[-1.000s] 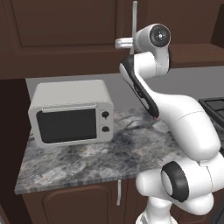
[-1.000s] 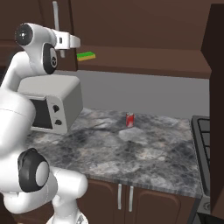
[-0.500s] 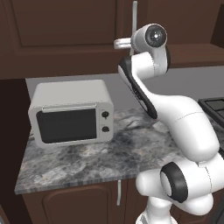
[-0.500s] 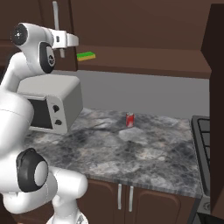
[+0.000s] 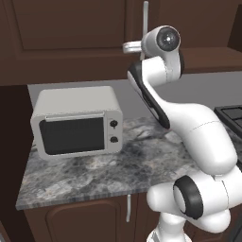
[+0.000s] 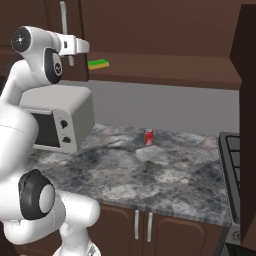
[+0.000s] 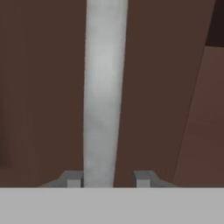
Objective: Pick the dish brush and sponge from the cabinet and place them on the counter.
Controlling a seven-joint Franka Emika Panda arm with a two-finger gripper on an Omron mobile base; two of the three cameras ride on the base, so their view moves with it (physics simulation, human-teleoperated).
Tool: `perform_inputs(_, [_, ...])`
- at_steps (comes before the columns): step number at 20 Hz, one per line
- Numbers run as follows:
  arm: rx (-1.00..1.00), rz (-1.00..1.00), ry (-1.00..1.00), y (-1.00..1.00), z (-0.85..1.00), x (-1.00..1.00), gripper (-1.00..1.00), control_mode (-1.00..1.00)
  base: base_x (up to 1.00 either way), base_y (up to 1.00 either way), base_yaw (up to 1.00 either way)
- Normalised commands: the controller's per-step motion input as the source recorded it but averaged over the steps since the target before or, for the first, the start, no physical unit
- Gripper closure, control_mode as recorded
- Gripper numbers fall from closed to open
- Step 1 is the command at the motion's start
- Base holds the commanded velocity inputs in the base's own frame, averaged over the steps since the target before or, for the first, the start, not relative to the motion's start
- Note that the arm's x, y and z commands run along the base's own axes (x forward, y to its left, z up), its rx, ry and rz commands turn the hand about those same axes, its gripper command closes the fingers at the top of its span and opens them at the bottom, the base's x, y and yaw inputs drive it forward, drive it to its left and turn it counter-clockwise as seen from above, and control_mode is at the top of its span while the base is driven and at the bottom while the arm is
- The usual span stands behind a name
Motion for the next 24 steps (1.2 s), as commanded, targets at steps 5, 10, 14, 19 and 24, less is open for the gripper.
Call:
perform_inputs(5, [0.00,0.00,0.00,0.00,0.00,0.00,1.00,-1.00,0.00,0.00,0.00])
perform_inputs(10, [0.00,0.00,0.00,0.00,0.00,0.00,1.00,-1.00,0.00,0.00,0.00])
perform_inputs(14, [0.00,0.00,-0.04,0.00,0.06,-0.18,1.00,-1.00,0.00,0.00,0.00])
perform_inputs(19, [0.00,0.00,-0.11,0.00,0.24,-0.44,1.00,-1.00,0.00,0.00,0.00])
perform_inputs(24, [0.01,0.00,-0.13,0.00,0.46,-0.52,1.00,-1.00,0.00,0.00,0.00])
